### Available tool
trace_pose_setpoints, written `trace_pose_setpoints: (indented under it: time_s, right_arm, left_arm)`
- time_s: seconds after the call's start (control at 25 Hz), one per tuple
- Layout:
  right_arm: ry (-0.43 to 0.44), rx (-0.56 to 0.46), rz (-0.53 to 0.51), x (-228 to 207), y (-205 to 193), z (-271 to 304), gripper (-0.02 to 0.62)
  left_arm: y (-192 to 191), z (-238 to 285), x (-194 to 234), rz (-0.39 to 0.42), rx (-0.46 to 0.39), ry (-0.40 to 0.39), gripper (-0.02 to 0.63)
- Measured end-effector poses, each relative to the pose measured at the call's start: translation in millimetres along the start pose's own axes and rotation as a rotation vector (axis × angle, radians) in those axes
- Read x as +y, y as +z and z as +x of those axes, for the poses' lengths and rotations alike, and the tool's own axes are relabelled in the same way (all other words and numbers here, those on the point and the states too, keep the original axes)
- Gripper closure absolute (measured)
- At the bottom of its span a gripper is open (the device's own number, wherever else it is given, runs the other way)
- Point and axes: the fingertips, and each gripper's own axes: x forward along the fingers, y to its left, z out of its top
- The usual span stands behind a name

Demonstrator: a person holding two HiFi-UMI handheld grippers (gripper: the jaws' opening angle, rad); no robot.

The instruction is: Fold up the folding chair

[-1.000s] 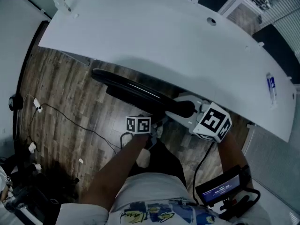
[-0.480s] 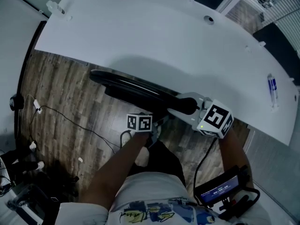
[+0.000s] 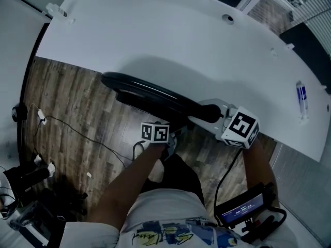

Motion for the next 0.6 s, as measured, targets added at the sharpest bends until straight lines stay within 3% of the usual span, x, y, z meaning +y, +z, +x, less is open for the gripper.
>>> trace_pose_setpoints:
  time_s: [0.6]
  right_arm:
    - [-0.012, -0.009, 0.033, -26, 0, -4, 0.518]
  left_arm:
    - [15, 11, 2, 0.009, 0.002, 0.007, 0.509]
